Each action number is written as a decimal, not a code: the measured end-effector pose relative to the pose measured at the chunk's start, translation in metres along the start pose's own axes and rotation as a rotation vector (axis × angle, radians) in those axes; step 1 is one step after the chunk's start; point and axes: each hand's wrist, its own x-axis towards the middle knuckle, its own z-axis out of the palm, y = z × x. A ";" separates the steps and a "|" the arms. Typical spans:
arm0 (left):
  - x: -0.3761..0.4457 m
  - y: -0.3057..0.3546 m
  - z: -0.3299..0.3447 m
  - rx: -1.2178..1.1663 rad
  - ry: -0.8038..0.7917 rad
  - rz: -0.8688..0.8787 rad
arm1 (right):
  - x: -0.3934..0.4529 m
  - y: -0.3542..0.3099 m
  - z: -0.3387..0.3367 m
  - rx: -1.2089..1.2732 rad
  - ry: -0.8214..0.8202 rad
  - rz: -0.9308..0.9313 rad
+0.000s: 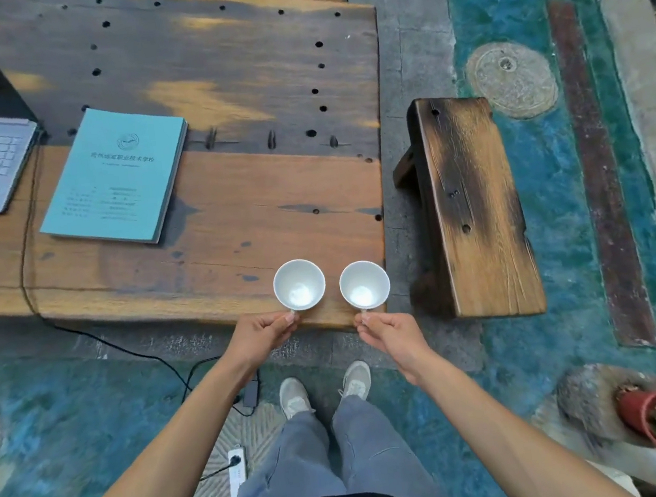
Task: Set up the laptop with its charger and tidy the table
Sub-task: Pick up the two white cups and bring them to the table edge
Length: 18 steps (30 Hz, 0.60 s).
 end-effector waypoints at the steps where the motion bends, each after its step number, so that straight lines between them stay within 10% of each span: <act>1: 0.000 -0.001 0.000 -0.002 -0.004 0.002 | -0.001 0.001 0.000 0.015 0.008 0.000; 18: 0.012 -0.006 0.020 -0.024 -0.014 -0.025 | 0.006 0.001 -0.005 0.106 -0.054 0.075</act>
